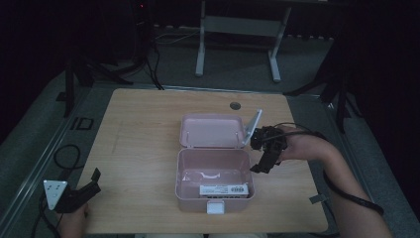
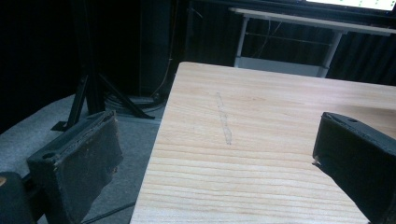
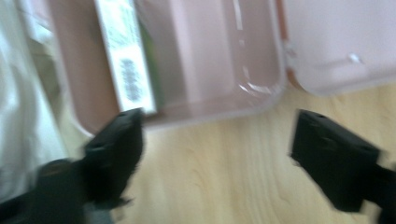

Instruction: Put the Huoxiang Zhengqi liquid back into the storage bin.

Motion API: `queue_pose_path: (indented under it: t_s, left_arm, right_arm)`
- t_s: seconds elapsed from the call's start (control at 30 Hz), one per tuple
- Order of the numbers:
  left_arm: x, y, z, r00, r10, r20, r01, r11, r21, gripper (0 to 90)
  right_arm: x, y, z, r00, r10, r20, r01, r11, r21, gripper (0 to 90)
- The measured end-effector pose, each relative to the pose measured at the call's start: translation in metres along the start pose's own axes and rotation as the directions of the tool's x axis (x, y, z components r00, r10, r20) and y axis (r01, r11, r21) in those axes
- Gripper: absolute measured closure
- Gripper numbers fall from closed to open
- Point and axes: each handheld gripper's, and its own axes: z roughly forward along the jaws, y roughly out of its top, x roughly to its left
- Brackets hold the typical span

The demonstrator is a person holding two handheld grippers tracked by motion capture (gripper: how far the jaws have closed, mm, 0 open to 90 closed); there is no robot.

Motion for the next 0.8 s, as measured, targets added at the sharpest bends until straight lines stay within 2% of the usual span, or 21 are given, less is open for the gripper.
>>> queue_pose_path:
  t_s: [0.07,0.13,0.17,0.2,0.23,0.4,0.43,0.5,0.57,0.6,0.67,0.7,0.77,0.8]
  left_arm:
    - [0.000,0.000,0.000,1.0000,0.001,0.000,-0.001,1.0000,0.002,1.2]
    - [0.000,0.000,0.000,1.0000,0.001,-0.001,-0.001,1.0000,0.002,1.2]
    - [0.000,0.000,0.000,1.0000,0.002,-0.001,-0.002,1.0000,0.002,1.2]
    - [0.000,0.000,0.000,1.0000,0.003,-0.001,-0.003,1.0000,0.002,1.2]
    - [0.000,0.000,0.000,1.0000,0.003,-0.001,-0.003,1.0000,0.001,1.2]
    - [0.000,0.000,0.000,1.0000,0.002,-0.001,-0.002,1.0000,0.001,1.2]
    - [0.000,0.000,0.000,1.0000,0.003,-0.001,-0.003,1.0000,0.001,1.2]
    - [0.000,0.000,0.000,1.0000,0.001,0.000,-0.001,1.0000,0.001,1.2]
    - [0.000,0.000,0.000,1.0000,0.000,-0.001,0.000,1.0000,0.000,1.2]
    - [0.000,0.000,0.000,1.0000,0.000,0.000,0.000,1.0000,0.000,1.2]
    - [0.000,0.000,0.000,1.0000,-0.001,0.000,0.001,1.0000,0.000,1.1]
    - [0.000,0.000,0.000,1.0000,0.000,0.000,0.000,1.0000,0.000,1.2]
    - [0.000,0.000,0.000,1.0000,0.000,0.000,0.000,1.0000,0.000,1.2]
    - [0.000,0.000,0.000,1.0000,0.000,0.000,0.000,1.0000,-0.001,1.1]
  right_arm:
    - [-0.006,-0.015,0.005,0.9993,0.016,0.035,-0.016,1.000,-0.001,12.0]
    - [-0.008,-0.020,0.008,0.9990,0.020,0.039,-0.020,1.000,0.000,12.2]
    - [-0.013,-0.029,0.015,0.9980,0.055,0.031,-0.055,0.998,-0.005,12.8]
    - [-0.013,-0.029,0.015,0.9980,0.055,0.031,-0.055,0.998,-0.005,12.8]
    - [-0.017,-0.039,0.025,0.9962,0.074,0.045,-0.074,0.997,-0.013,13.0]
    - [-0.024,-0.052,0.042,0.9911,0.103,0.083,-0.099,0.993,-0.061,13.0]
    - [-0.029,-0.058,0.054,0.9844,0.124,0.125,-0.114,0.990,-0.087,13.0]
    - [-0.032,-0.063,0.063,0.9793,0.137,0.149,-0.123,0.987,-0.100,13.0]
    - [-0.034,-0.067,0.074,0.9690,0.167,0.182,-0.146,0.981,-0.124,13.0]
    - [-0.034,-0.067,0.074,0.9690,0.167,0.182,-0.146,0.981,-0.124,13.0]
    - [-0.036,-0.072,0.087,0.9607,0.188,0.204,-0.163,0.978,-0.133,13.0]
    - [-0.036,-0.076,0.098,0.9555,0.213,0.204,-0.185,0.971,-0.150,13.1]
    - [-0.037,-0.078,0.104,0.9530,0.226,0.202,-0.195,0.968,-0.160,13.1]
    - [-0.036,-0.080,0.111,0.9454,0.248,0.211,-0.212,0.961,-0.178,13.1]
